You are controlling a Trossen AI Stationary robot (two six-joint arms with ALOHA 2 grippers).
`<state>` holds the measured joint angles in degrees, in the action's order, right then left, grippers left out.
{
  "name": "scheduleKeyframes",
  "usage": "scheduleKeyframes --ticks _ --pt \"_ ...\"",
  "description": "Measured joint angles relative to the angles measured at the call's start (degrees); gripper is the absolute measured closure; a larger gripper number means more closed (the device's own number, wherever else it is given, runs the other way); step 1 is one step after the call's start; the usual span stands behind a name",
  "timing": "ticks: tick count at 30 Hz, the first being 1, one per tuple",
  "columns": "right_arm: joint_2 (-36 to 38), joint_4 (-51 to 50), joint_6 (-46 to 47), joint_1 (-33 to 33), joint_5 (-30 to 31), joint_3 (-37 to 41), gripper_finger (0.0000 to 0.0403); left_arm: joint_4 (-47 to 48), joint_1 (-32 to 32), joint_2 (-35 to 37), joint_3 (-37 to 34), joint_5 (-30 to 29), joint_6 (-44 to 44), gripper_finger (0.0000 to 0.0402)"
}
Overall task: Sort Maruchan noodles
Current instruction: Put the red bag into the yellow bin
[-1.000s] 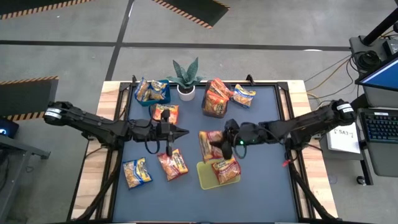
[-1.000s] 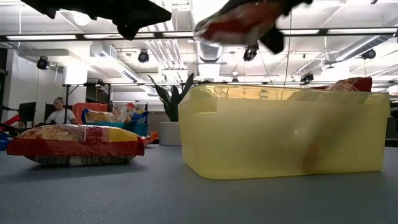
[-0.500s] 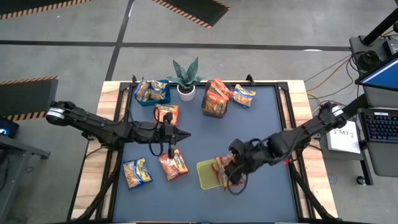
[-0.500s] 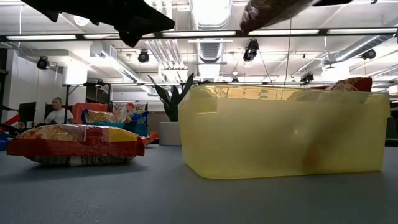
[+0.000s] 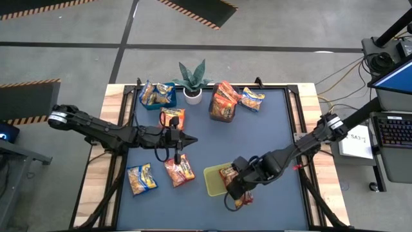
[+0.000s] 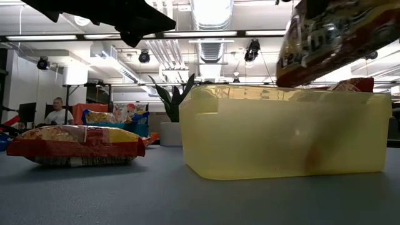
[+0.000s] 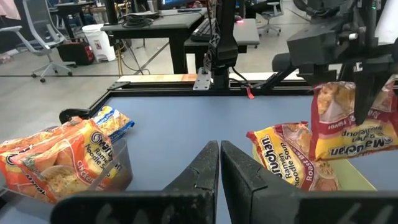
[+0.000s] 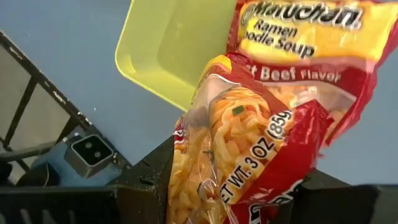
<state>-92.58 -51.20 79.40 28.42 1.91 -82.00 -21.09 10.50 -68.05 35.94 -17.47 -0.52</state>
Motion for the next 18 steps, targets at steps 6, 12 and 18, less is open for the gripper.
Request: scheduleKeyframes --ticks 6,12,18 --pt "-0.2 0.2 -2.2 -2.5 1.7 -0.9 0.025 -0.1 0.0 0.0 0.0 0.0 0.0 0.0401" --pt "-0.1 1.1 -7.5 -4.3 10.8 -0.9 0.025 0.0 0.0 -0.1 0.0 0.0 0.0 0.0401" --pt "0.6 1.9 -13.6 -1.8 28.3 -0.9 0.025 0.6 0.0 -0.2 0.0 0.0 -2.0 0.0401"
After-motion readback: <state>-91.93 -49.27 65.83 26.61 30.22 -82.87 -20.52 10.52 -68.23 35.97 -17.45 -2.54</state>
